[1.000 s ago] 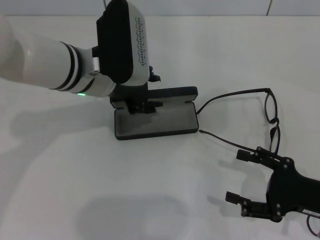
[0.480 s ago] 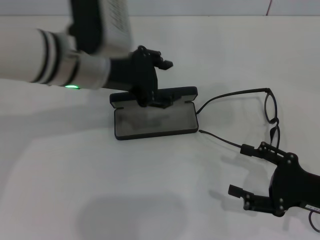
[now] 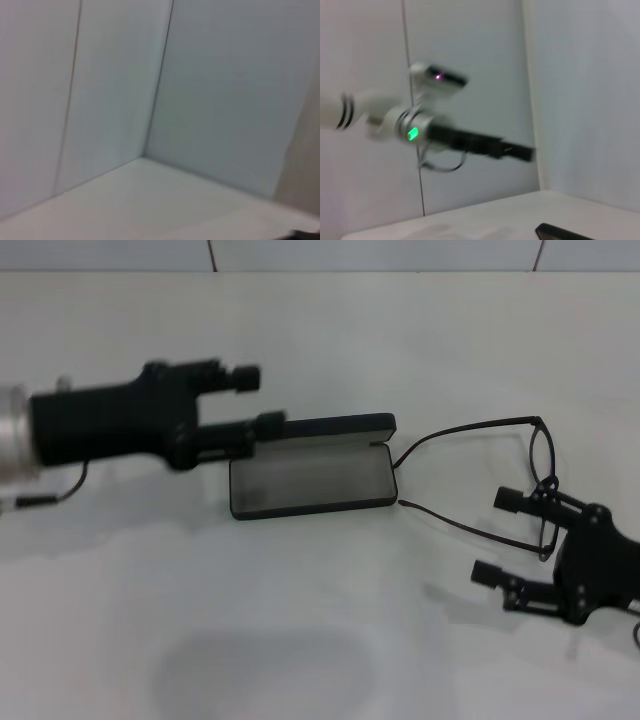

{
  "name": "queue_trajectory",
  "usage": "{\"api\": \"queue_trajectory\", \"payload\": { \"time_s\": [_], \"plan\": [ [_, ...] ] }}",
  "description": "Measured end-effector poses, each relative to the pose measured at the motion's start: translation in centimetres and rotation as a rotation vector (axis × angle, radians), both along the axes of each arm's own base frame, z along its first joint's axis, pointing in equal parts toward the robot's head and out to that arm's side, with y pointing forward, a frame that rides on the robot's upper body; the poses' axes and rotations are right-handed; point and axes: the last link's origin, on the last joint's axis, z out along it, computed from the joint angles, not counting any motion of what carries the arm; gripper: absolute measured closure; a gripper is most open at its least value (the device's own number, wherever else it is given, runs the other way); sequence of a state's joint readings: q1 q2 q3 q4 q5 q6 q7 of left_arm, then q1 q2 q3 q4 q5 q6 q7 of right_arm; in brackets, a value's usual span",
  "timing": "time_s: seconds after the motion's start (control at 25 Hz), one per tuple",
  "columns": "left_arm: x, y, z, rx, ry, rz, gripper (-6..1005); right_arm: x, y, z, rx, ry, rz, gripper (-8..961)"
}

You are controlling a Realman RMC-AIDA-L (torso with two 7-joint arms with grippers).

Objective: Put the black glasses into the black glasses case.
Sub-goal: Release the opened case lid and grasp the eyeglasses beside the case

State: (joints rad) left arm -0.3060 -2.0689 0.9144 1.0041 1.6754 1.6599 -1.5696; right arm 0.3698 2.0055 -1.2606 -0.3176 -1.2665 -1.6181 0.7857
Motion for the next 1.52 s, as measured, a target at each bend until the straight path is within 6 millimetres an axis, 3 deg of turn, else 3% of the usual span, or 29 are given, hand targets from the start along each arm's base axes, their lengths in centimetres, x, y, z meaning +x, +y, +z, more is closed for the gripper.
{"api": "queue_trajectory", "payload": {
  "time_s": [0.28,0.52,0.68,1.04,1.24,1.52],
  "plan": [
    [-5.3,-5.5,-1.7,0.022,-0.061,-0.029,298,-1.4,3.4,4.4,-0.100,-0.008,-0.065,94],
    [-7.1,-8.7,-4.0,0.014,0.026,-0.070,299,-3.1,6.3,9.0,-0.234,-0.170,-0.223,94],
    [-7.5,-9.1,-5.5,-0.048,0.060,-0.065,298,-4.0,7.9,10.3,-0.290,-0.312,-0.368,93],
    [-7.5,-8.5,-6.0,-0.062,0.080,-0.072,297,-9.0,12.7,12.6,-0.358,-0.633,-0.684,93],
    [-7.0,-7.9,-6.4,-0.085,0.092,-0.094,299,-9.1,14.0,12.4,-0.377,-0.796,-0.841,94],
    [-7.3,-7.7,-6.5,-0.083,0.116,-0.087,297,-10.4,15.2,10.1,-0.383,-0.945,-0.897,98]
  ]
}}
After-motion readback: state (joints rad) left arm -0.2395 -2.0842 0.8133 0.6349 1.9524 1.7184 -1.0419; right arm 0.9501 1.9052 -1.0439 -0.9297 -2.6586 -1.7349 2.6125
